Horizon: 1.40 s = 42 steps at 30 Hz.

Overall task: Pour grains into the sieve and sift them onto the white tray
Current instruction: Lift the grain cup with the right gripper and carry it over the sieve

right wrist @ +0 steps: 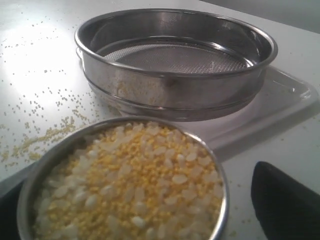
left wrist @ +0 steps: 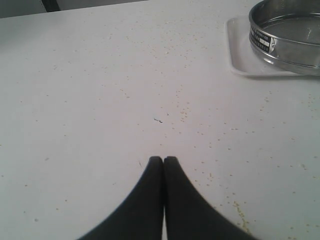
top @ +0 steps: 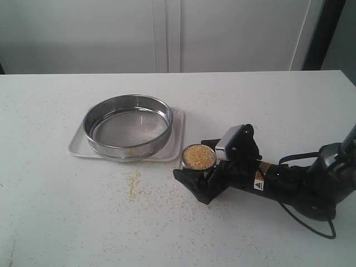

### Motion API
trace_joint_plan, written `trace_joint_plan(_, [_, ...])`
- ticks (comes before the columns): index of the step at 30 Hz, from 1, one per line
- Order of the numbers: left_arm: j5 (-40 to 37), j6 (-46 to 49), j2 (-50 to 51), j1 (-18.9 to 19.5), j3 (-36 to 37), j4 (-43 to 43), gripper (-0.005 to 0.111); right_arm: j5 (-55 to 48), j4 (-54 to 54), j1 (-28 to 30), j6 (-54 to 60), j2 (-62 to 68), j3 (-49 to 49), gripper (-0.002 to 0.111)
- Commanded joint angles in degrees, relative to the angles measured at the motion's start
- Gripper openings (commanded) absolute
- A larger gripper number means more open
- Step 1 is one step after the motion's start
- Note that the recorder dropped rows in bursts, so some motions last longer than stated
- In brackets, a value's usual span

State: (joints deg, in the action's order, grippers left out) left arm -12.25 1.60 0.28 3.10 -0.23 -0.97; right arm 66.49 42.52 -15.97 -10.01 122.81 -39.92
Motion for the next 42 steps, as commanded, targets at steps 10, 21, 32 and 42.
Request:
trace_joint_plan(10, [0.2, -0.1, -0.3, 0.2, 0.2, -0.5, 0.0, 1.7, -0.1, 0.0, 0.5, 3.4, -2.8, 0.095])
trace_joint_plan(21, [0.2, -0.1, -0.3, 0.2, 0.2, -0.5, 0.0, 1.7, 0.0, 0.0, -0.2, 4.2, -4.2, 0.09])
trace_joint_plan(32, [0.2, -0.1, -0.3, 0.2, 0.2, -0.5, 0.0, 0.8, 3.8, 0.0, -0.2, 4.2, -4.2, 0.0])
trace_joint_plan(42, [0.2, -0.1, -0.3, 0.2, 0.2, -0.5, 0.0, 2.1, 4.2, 0.0, -4.5, 2.8, -4.1, 0.0])
